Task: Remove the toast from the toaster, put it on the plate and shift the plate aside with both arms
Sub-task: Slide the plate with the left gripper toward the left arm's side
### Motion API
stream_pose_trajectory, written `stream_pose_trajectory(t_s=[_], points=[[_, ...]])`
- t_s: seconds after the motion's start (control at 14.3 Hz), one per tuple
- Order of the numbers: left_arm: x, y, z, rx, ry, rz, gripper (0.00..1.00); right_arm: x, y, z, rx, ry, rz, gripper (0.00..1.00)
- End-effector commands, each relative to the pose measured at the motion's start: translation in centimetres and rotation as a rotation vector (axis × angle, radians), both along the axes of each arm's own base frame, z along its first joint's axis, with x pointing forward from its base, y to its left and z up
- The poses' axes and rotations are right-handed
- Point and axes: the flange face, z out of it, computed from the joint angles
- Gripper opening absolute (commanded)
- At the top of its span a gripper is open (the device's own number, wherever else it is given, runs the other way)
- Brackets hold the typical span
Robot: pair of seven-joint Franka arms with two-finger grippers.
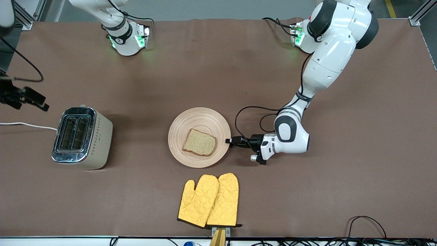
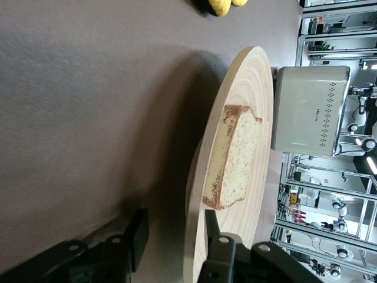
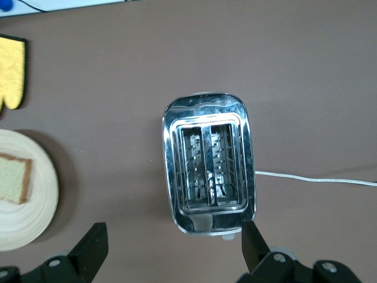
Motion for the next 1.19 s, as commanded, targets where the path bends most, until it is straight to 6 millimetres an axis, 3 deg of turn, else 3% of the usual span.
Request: stream_pose_trajectory(t_s=[0.0, 0.14, 0.21, 0.42, 0.63, 0.91, 0.98, 1.12], points=[[-0.2, -0.4, -0.3, -0.001, -0.016, 0.012, 0.26, -2.4, 0.4, 1.0, -0.004, -0.008, 0.029, 1.0], [-0.1, -0.4, -0.3, -0.001, -0.016, 0.014, 0.08, -2.4, 0.1, 4.6, -0.013, -0.018, 0.026, 1.0], [0.1, -0.4, -0.1, -0.003, -0.019, 0.017, 0.0, -2.2, 0.3, 5.4, -0.011, 0.017, 0.019, 1.0], [1.2, 0.7, 1.2, -0.008, -0.026, 0.041, 0.0, -1.2, 0.4, 6.1, -0.022, 0.024, 0.026, 1.0], [3.0, 2.5, 3.9, -0.033, -0.058, 0.077, 0.0, -0.6, 0.7, 6.4, -0.026, 0.017, 0.033, 1.0], [6.5, 7.7, 8.9, -0.098, -0.09, 0.141, 0.0, -0.4, 0.4, 6.2, -0.027, 0.02, 0.028, 1.0], [7.6, 10.0, 10.6, -0.107, -0.112, 0.164, 0.0, -0.4, 0.4, 6.8, -0.028, 0.008, 0.027, 1.0], [9.0, 14.5, 12.1, -0.131, -0.126, 0.192, 0.0, -0.5, 0.3, 7.5, -0.026, -0.006, 0.019, 1.0]])
